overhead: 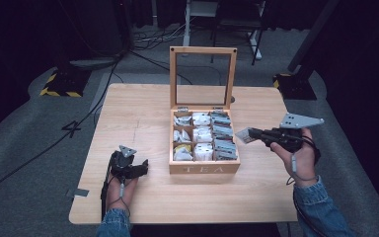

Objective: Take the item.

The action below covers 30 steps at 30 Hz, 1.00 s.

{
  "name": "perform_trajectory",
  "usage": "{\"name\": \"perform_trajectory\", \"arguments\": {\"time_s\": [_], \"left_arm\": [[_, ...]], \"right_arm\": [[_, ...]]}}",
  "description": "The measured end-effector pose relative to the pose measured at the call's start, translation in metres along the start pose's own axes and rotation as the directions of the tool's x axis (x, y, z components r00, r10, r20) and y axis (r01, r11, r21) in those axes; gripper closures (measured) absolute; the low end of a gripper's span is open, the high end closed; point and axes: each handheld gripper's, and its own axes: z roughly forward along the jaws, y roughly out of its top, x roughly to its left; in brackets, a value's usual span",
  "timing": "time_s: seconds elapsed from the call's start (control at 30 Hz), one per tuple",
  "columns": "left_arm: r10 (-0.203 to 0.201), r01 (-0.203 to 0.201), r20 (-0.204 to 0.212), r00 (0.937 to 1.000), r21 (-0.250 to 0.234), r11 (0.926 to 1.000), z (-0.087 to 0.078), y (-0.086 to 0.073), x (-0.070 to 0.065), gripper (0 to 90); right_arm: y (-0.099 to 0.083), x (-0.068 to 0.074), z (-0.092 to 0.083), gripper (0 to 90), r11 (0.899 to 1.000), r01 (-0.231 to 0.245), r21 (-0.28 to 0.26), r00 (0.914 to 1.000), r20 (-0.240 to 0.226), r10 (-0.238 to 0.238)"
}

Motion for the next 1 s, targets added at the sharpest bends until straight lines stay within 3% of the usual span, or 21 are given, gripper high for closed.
{"name": "perform_trajectory", "arguments": {"time_s": [0.07,0.13,0.3,0.67,1.0], "left_arm": [[0.000,0.000,0.000,1.0000,0.000,1.0000,0.000,0.000,0.000,20.4],[0.001,-0.001,0.001,1.0000,0.000,1.0000,0.000,0.000,0.000,20.4],[-0.002,0.002,0.001,1.0000,0.001,1.0000,0.000,0.000,0.000,20.4],[0.000,0.000,0.000,1.0000,0.001,1.0000,0.000,0.000,0.000,20.3],[0.001,-0.001,0.000,1.0000,0.001,1.0000,0.000,0.000,0.000,20.3]], "right_arm": [[-0.001,-0.003,-0.002,90.0,1.000,-0.004,0.000,0.9999,0.012,0.004],[-0.006,-0.014,-0.008,90.0,1.000,-0.027,0.000,0.9983,0.051,0.027],[-0.011,-0.025,-0.010,90.0,0.998,-0.055,0.014,0.9961,0.070,0.054],[-0.034,-0.057,-0.006,90.0,0.990,-0.130,0.058,0.9792,0.164,0.119],[-0.054,-0.074,0.001,90.0,0.977,-0.182,0.114,0.9686,0.192,0.158]]}}
